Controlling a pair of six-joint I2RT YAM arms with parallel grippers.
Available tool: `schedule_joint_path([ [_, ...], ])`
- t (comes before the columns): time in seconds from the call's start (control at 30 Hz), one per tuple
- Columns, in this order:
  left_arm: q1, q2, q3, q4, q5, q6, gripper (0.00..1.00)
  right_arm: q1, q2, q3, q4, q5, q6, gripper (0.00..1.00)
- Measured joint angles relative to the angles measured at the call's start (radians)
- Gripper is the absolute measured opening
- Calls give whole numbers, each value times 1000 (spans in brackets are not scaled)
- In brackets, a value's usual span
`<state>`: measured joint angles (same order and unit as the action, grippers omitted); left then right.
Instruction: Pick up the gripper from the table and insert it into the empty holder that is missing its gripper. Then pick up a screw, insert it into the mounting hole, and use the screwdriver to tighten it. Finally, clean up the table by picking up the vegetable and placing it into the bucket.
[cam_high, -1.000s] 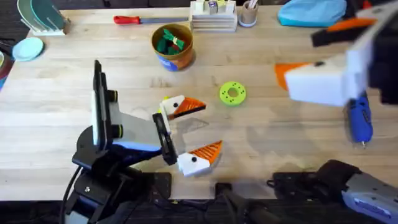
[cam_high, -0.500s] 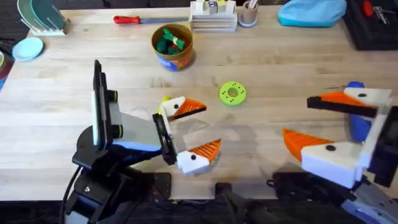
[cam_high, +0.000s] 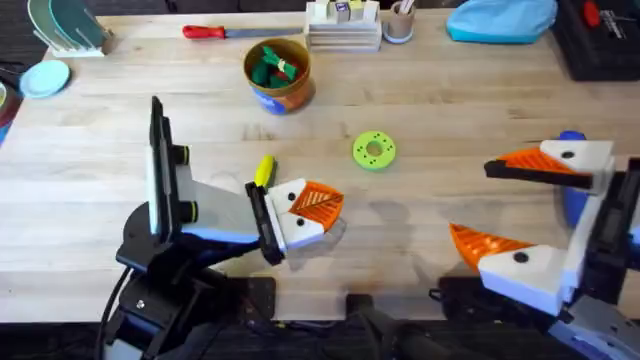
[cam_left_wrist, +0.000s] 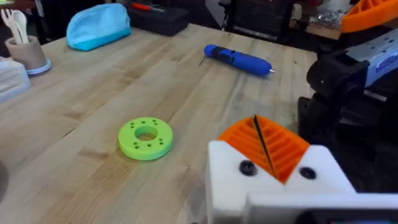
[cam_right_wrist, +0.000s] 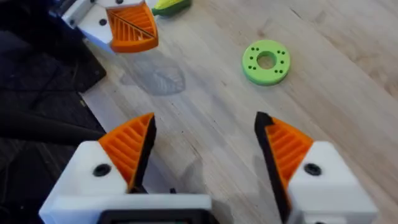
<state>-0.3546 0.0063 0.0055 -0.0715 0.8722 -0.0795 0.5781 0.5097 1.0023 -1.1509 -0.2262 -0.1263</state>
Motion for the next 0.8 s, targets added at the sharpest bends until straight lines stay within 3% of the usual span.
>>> schedule_joint_path([
  [0.13,0,0,0,0,0,0,7,0,0,0,2,36,-3,942],
  [0.27,0,0,0,0,0,0,7,0,0,-18,5,167,39,943],
  [0.47,0,0,0,0,0,0,7,-32,12,-140,84,349,100,943],
  [0.63,0,0,0,0,0,0,7,-138,90,-166,148,430,126,945],
  [0.8,0,0,0,0,0,0,7,-329,243,-166,198,458,125,945],
])
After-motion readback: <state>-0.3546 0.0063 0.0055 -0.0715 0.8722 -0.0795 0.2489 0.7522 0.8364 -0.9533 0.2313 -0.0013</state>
